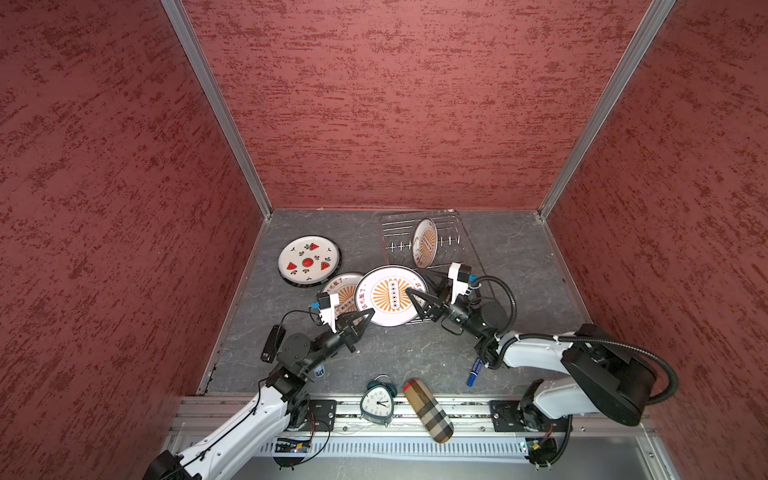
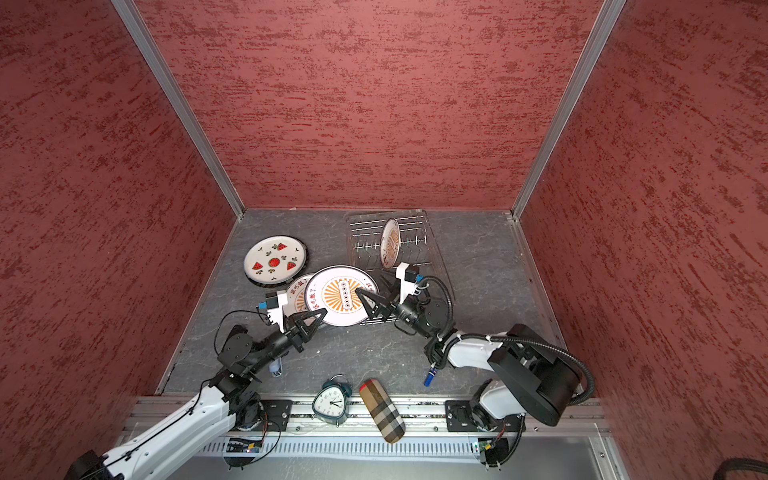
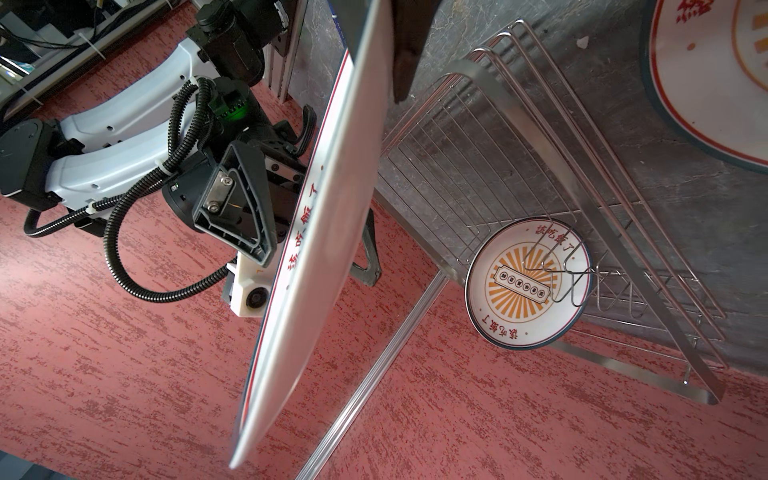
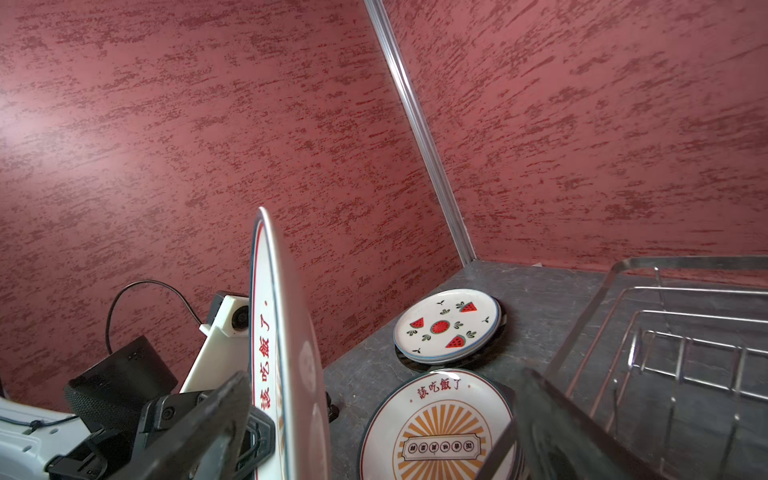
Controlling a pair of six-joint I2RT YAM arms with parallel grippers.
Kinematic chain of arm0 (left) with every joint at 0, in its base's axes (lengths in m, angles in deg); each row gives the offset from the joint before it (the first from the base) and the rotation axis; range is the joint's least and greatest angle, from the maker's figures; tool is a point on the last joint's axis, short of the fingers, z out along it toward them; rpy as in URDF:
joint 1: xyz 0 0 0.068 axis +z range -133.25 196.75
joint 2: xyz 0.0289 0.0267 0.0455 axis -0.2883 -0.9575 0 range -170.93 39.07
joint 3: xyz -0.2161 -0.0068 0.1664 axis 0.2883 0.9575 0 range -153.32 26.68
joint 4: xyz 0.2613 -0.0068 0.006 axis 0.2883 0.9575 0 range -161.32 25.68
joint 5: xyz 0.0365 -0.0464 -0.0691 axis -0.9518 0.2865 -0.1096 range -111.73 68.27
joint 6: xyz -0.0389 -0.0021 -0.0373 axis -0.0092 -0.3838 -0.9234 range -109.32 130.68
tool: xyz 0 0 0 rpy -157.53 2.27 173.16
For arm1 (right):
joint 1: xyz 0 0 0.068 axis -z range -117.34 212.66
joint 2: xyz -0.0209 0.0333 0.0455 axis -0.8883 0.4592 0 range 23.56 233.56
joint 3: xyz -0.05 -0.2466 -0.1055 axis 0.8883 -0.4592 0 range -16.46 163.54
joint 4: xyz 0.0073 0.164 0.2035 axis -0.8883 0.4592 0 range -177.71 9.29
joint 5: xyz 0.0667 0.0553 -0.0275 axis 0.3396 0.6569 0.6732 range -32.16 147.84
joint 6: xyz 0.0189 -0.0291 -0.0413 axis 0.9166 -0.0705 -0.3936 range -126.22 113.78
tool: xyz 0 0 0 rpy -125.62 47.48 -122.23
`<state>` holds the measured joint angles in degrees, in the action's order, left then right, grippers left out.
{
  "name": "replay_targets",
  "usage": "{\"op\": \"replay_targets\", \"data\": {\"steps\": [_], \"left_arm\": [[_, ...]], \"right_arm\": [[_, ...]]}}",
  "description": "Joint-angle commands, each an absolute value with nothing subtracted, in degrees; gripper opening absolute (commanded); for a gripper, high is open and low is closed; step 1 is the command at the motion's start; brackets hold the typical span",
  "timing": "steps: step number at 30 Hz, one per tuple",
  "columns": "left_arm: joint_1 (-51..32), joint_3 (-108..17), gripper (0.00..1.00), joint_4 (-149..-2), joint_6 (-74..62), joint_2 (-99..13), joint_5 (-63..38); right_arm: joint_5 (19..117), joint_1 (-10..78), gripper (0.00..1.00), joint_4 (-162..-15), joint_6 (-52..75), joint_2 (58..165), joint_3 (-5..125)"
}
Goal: Unload the plates from the dish rack
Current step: 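Grasp the sunburst plate rim with the left gripper while the right gripper holds it, then carry the plate with the left gripper while the right gripper releases and withdraws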
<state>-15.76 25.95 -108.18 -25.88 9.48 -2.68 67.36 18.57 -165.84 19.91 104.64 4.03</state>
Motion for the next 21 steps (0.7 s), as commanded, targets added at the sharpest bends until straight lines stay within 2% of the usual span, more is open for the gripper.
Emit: {"op": "replay_targets", "data": {"steps": [1, 13, 21], "left_arm": [[-16.0, 25.6, 0.00, -107.7, -25.2, 11.4, -4.1], [-15.7, 25.2, 0.00, -99.2, -26.8, 16.6, -10.8], [-14.9, 24.2, 0.00, -90.3, -30.3, 20.4, -14.3]], "right_arm": [[62.4, 18.4, 0.99, -171.1, 20.3, 102.7, 2.5], [61.3, 18.4, 0.99, -172.5, 19.3, 100.9, 0.0], [63.2, 18.4, 0.99, -160.2, 17.4, 98.0, 3.9]]}}
